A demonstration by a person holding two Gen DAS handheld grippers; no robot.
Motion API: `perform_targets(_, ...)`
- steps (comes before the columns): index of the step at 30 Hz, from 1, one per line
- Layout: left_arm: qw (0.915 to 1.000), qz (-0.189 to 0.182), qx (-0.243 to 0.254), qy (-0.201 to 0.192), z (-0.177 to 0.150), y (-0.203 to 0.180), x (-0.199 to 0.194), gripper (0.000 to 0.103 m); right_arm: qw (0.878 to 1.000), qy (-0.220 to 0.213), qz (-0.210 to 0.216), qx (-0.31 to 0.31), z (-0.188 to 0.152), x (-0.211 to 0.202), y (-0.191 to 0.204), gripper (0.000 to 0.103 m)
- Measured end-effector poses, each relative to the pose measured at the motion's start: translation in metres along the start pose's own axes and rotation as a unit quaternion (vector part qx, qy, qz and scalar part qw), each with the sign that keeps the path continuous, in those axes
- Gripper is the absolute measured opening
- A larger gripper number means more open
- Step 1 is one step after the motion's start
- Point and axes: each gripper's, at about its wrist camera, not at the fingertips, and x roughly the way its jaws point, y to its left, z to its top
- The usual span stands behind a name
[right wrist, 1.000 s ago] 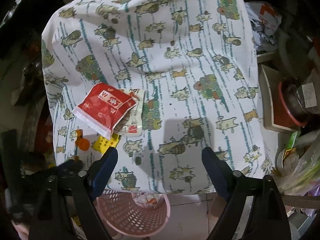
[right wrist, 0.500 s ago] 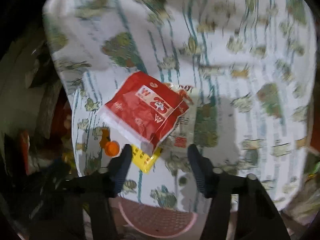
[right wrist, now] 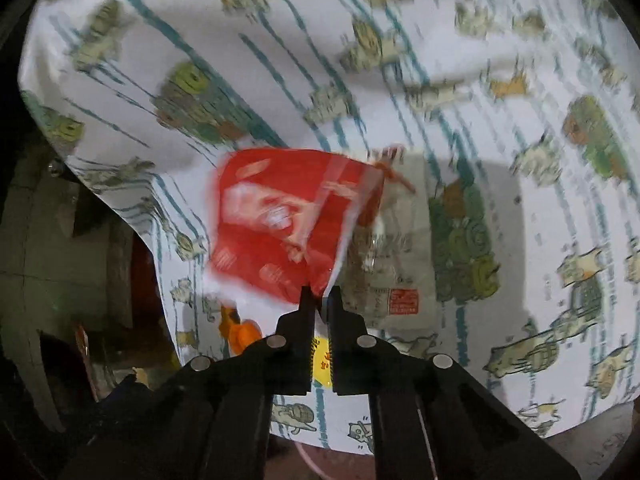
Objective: Collect trash
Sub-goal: 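Grasp the red 'W' snack bag with the right tool while the left tool holds the scrap, then lower both tools into the pink basket and open them to release the trash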
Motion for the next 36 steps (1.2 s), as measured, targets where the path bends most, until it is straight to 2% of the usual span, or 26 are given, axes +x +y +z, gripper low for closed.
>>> perform_targets(4, 1.0000, 0.001, 0.002, -0.008, 0.000, 0.001, -0.007, 0.023, 0.998, -0.055, -0.005, -0.040, -0.008, -0.035, 0.014, 0.004)
perform_targets(7, 0.9998, 0.005, 0.005, -0.018, -0.001, 0.001, -0.014, 0.023, 0.990, -0.107, -0.022, -0.088, -0.019, -0.070, 0.032, 0.004)
perform_targets(11, 0.9995, 0.001, 0.005, -0.030, -0.003, 0.002, -0.025, 0.023, 0.978, -0.156, -0.037, -0.130, -0.036, -0.109, 0.053, 0.004)
perform_targets(14, 0.9990, -0.003, 0.008, -0.044, -0.004, 0.001, -0.035, 0.023, 0.971, -0.186, -0.035, -0.146, -0.054, -0.143, 0.060, 0.004)
perform_targets(21, 0.9979, -0.009, 0.003, -0.064, -0.011, 0.003, -0.050, 0.023, 0.951, -0.251, -0.077, -0.164, -0.101, -0.187, 0.062, 0.004)
perform_targets(27, 0.9948, -0.006, 0.034, -0.096, -0.023, -0.006, -0.067, 0.023, 0.940, -0.272, -0.101, -0.176, -0.129, -0.210, 0.059, 0.004)
perform_targets(30, 0.9940, -0.005, 0.043, -0.100, -0.029, -0.009, -0.071, 0.022, 0.936, -0.280, -0.117, -0.179, -0.145, -0.216, 0.059, 0.004)
perform_targets(36, 0.9942, -0.001, 0.048, -0.096, -0.041, -0.015, -0.073, 0.023, 0.941, -0.255, -0.127, -0.185, -0.172, -0.200, 0.053, 0.004)
